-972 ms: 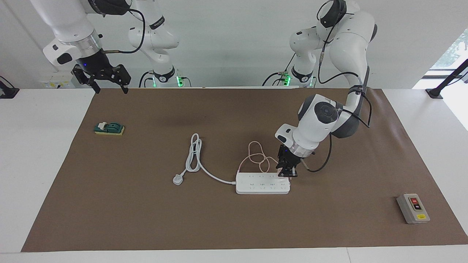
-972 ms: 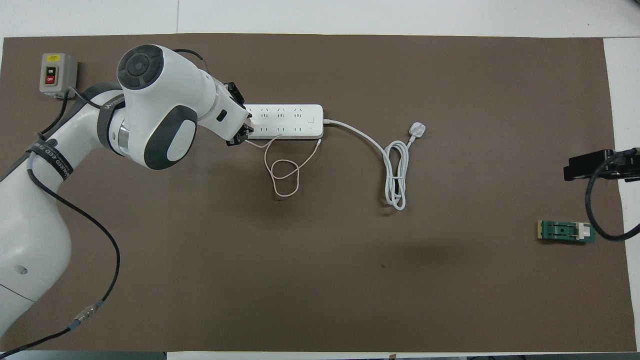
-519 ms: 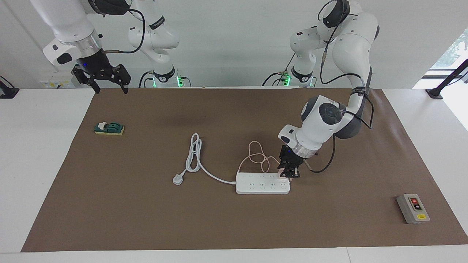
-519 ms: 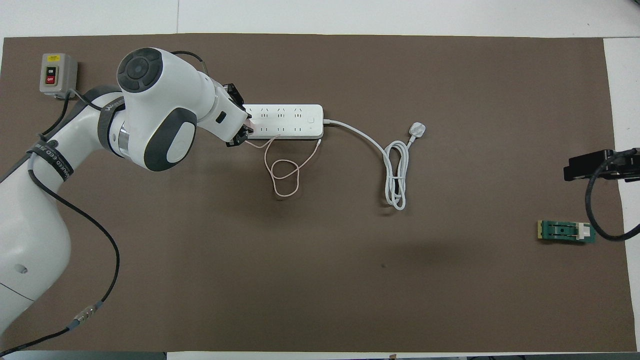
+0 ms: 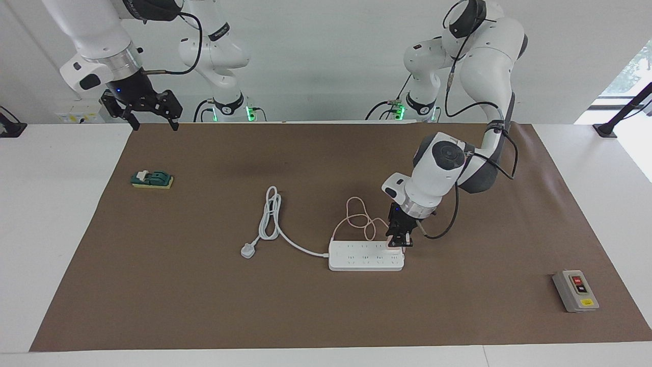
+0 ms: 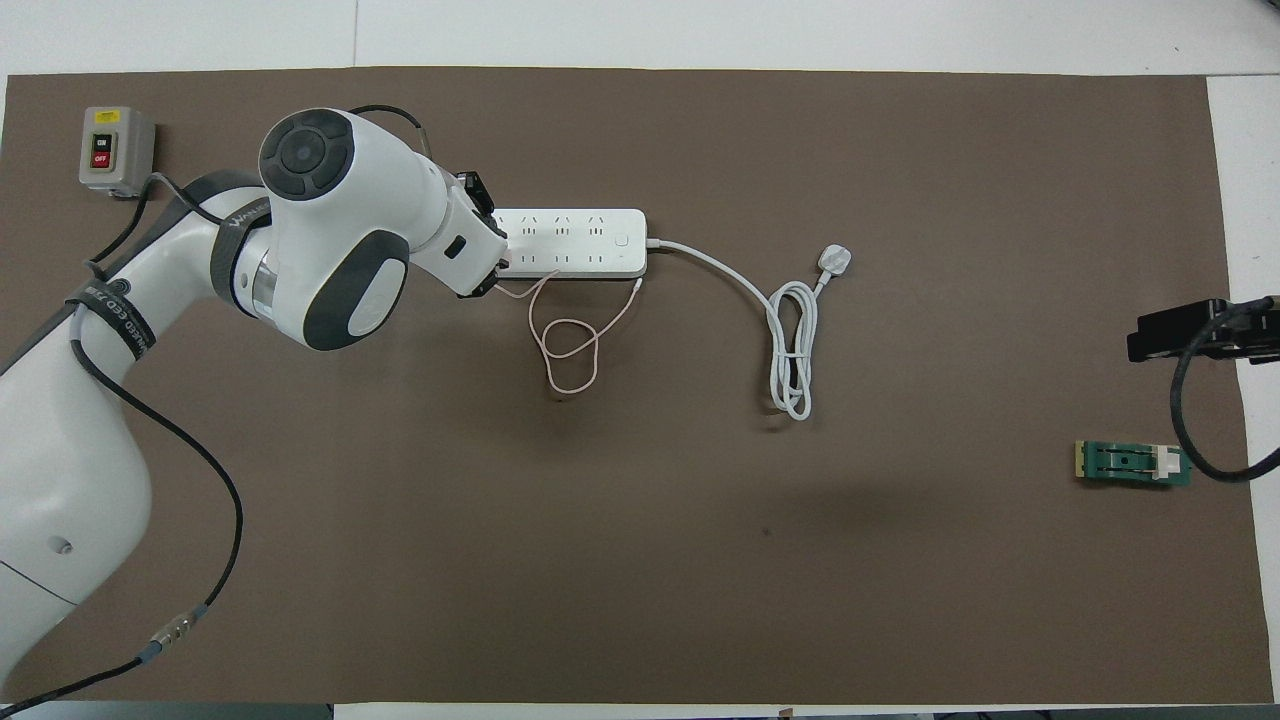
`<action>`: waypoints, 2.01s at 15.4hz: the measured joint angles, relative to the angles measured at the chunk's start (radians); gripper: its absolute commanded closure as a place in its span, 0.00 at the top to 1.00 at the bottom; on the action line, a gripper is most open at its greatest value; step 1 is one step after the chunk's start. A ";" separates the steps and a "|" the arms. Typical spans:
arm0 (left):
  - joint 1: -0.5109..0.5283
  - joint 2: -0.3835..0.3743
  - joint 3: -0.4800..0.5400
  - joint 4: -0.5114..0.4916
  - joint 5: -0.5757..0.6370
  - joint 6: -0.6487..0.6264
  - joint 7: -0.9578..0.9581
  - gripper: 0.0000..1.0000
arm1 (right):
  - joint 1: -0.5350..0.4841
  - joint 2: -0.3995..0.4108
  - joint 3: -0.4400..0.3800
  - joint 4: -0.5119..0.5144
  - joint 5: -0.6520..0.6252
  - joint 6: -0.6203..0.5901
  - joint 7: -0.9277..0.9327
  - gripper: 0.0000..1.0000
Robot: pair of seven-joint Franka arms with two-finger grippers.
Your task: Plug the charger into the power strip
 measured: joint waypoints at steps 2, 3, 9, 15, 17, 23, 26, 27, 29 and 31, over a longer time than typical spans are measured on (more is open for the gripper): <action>-0.001 0.000 0.000 0.001 0.002 -0.003 0.000 0.99 | 0.000 0.000 0.000 0.000 0.000 0.000 0.000 1.00; -0.004 0.000 0.002 0.006 0.003 -0.011 0.000 1.00 | 0.000 0.000 0.000 0.000 0.000 0.000 0.000 1.00; -0.015 -0.003 0.003 0.064 -0.112 -0.088 -0.118 1.00 | 0.000 0.000 0.000 0.000 0.000 0.000 0.000 1.00; 0.012 -0.179 -0.009 0.073 -0.365 -0.205 -0.332 1.00 | 0.000 0.000 0.000 0.000 0.000 0.000 0.000 1.00; 0.092 -0.259 -0.007 0.080 -0.474 -0.334 -0.394 1.00 | 0.000 0.000 0.000 0.000 0.000 0.000 0.000 1.00; 0.300 -0.489 0.034 0.062 -0.501 -0.636 -0.825 1.00 | 0.000 0.000 0.000 0.000 0.000 0.000 0.000 1.00; 0.422 -0.531 0.053 0.020 -0.456 -0.674 -1.027 1.00 | 0.000 0.000 0.000 0.000 0.000 0.000 0.000 1.00; 0.454 -0.535 0.058 0.018 -0.448 -0.673 -1.054 1.00 | 0.000 0.000 0.000 0.000 0.000 0.000 0.000 1.00; 0.479 -0.543 0.070 0.027 -0.401 -0.669 -1.077 1.00 | 0.000 0.000 0.000 0.000 0.000 0.000 0.000 1.00; 0.478 -0.561 0.069 0.031 -0.370 -0.678 -1.095 1.00 | 0.000 0.000 0.000 0.000 0.000 0.000 0.000 1.00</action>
